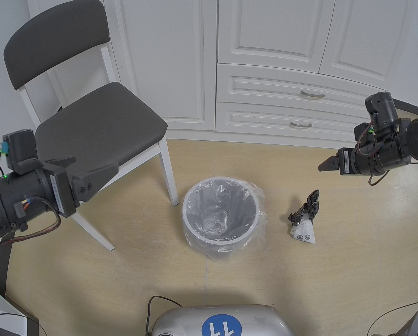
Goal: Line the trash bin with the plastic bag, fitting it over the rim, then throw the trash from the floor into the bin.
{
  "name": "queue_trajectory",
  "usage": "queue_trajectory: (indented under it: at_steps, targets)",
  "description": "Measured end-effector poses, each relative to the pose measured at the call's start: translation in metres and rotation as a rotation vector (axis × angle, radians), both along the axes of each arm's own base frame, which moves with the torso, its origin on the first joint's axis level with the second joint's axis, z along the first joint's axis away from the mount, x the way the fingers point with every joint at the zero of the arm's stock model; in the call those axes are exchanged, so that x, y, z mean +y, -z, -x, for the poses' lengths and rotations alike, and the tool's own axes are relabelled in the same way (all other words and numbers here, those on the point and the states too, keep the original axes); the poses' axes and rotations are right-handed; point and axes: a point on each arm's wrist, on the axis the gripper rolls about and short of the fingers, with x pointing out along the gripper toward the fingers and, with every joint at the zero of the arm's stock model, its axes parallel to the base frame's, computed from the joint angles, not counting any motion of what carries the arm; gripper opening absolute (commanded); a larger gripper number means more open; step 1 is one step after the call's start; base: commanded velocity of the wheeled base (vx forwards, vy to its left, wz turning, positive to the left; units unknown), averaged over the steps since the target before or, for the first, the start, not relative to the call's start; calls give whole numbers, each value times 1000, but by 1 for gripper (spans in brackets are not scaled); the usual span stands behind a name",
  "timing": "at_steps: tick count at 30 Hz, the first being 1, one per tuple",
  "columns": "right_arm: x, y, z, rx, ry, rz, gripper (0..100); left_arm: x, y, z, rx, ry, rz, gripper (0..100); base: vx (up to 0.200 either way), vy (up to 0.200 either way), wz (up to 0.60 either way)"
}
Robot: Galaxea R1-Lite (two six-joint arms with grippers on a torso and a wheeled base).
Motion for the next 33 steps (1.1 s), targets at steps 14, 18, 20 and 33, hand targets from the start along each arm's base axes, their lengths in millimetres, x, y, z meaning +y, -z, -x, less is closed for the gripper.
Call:
queue_trajectory:
  at_steps: [14,18,20,33]
  targets:
    - [-26,54,-92,-45,166,-119,100,22,-27,38,-148,-6,31,100,0,0,0]
    - [-32,93,-120,-42,203,-131,100,27,-32,47,-183,-5,41,100,0,0,0]
    - [-36,116,-133,-26,228,-130,100,29,-34,51,-197,-4,46,100,0,0,0]
    - [-71,226,-188,35,374,-87,100,32,-36,58,-222,0,54,100,0,0,0]
